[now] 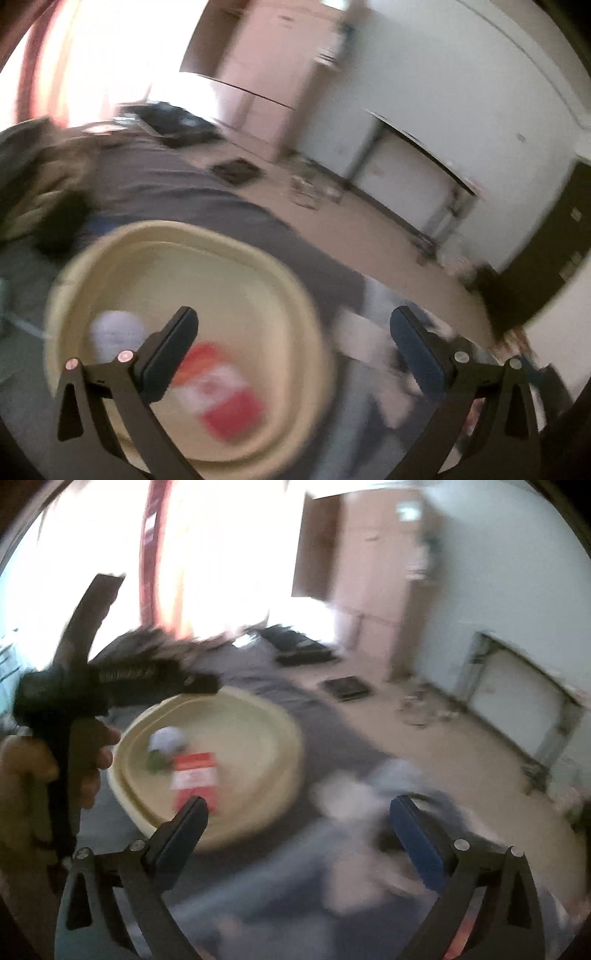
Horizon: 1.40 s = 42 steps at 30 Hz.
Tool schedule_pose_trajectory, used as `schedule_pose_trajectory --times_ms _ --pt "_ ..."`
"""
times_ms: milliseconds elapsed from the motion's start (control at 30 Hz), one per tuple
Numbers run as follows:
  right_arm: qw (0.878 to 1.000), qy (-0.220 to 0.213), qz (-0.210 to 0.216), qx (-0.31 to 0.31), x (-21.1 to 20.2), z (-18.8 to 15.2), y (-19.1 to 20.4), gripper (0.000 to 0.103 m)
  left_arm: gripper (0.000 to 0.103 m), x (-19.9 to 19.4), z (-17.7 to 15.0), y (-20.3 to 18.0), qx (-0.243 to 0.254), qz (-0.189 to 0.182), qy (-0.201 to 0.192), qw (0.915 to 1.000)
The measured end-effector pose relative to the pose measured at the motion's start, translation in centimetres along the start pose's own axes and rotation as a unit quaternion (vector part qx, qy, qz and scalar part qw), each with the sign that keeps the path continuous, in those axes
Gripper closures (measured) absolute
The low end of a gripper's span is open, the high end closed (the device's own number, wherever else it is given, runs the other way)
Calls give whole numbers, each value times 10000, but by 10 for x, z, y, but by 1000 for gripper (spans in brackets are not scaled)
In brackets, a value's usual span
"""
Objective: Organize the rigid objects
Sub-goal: 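Grasp the black foam roll with the left tool while the right tool grasps the red clear tube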
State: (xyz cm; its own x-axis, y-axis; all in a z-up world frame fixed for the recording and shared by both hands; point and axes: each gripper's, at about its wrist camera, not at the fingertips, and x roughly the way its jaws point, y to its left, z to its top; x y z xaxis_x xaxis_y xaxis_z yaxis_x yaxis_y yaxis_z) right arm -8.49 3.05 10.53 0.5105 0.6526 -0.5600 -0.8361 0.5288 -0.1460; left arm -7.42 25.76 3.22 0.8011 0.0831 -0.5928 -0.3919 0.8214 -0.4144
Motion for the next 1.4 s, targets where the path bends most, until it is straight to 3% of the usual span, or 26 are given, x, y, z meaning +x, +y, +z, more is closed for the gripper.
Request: schedule_pose_trajectory --times_ms 67,133,233,300,400,500,600,733,833,933,1000,1033,1067,1133,1233,1333,1400 --pt "9957 -135 -734 540 -37 -19 -43 0 0 19 -3 -35 277 -245 177 9992" --pt "9800 -201 -1503 1292 -73 -48 -97 0 0 44 -13 -77 750 -450 459 9951" --pt "9577 -131 -1995 2069 -95 -84 -155 0 0 72 -28 -122 1223 -522 624 9892" --pt "9375 100 -2228 2670 -101 -109 -190 0 0 94 -39 -137 1073 -358 595 9918" --pt "9159 349 -2441 3168 -91 -118 -212 0 0 121 -46 -135 589 -130 842 9946" --pt "8892 553 -2696 3655 -82 -124 -226 0 0 134 -52 -132 315 -482 1118 9921" --pt "8789 700 -2622 3922 -60 -127 -239 0 0 142 -56 -134 332 -592 1245 9899" --pt "8631 992 -2863 4041 -49 -150 -275 2 0 148 -56 -134 220 -826 1387 9866" --pt "8499 1095 -2785 4337 -22 -171 -297 14 0 154 -59 -136 255 -728 1502 9856" --pt "8515 1215 -2585 4398 0 -180 -305 13 0 160 -61 -138 313 -772 1524 9848" --pt "8574 1323 -2780 4124 9 -175 -304 14 2 162 -63 -140 350 -741 1492 9854" --pt "8615 1402 -2888 3934 11 -171 -302 17 7 163 -63 -142 391 -676 1486 9858" --pt "8680 1503 -3009 3654 16 -165 -299 24 20 164 -64 -144 471 -576 1480 9862" --pt "8803 1430 -3024 3363 21 -159 -298 35 30 163 -66 -145 532 -647 1505 9850" --pt "8899 1443 -2966 3151 26 -155 -299 49 31 162 -68 -152 730 -537 1462 9851" --pt "8991 1360 -2787 3089 29 -154 -299 75 31 157 -68 -157 891 -467 1420 9847" --pt "9058 1326 -2686 2997 31 -152 -299 81 31 149 -65 -159 942 -486 1313 9857"
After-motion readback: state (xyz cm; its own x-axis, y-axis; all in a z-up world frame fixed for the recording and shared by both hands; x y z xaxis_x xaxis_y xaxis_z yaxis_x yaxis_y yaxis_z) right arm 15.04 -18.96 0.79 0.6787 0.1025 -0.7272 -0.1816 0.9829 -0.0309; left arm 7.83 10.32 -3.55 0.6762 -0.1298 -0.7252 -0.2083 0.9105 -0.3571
